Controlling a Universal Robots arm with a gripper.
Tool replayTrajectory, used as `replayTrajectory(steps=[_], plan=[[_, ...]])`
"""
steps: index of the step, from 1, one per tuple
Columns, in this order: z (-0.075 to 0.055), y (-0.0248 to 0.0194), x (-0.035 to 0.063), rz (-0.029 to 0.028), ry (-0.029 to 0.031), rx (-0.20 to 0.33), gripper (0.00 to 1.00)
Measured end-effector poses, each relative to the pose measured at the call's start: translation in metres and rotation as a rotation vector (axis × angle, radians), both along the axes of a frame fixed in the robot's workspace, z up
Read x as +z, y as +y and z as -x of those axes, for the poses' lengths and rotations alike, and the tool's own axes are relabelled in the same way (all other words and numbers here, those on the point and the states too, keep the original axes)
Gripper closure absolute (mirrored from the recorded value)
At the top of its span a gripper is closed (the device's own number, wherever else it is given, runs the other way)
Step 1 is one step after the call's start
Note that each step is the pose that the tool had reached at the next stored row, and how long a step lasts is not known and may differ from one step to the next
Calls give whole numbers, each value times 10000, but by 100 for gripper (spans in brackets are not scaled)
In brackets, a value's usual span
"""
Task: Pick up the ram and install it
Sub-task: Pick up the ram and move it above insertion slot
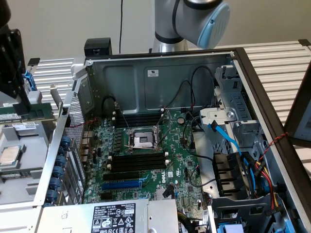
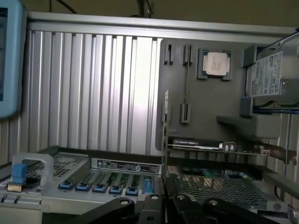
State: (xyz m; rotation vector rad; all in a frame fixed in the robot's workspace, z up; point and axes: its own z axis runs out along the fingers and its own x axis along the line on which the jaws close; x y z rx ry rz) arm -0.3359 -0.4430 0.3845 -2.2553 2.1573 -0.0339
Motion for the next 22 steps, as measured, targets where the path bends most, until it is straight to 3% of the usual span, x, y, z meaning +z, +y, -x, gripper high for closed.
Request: replayTrajectory(steps=[22], plan=[[-1000,-2,48,0,0,0,87]])
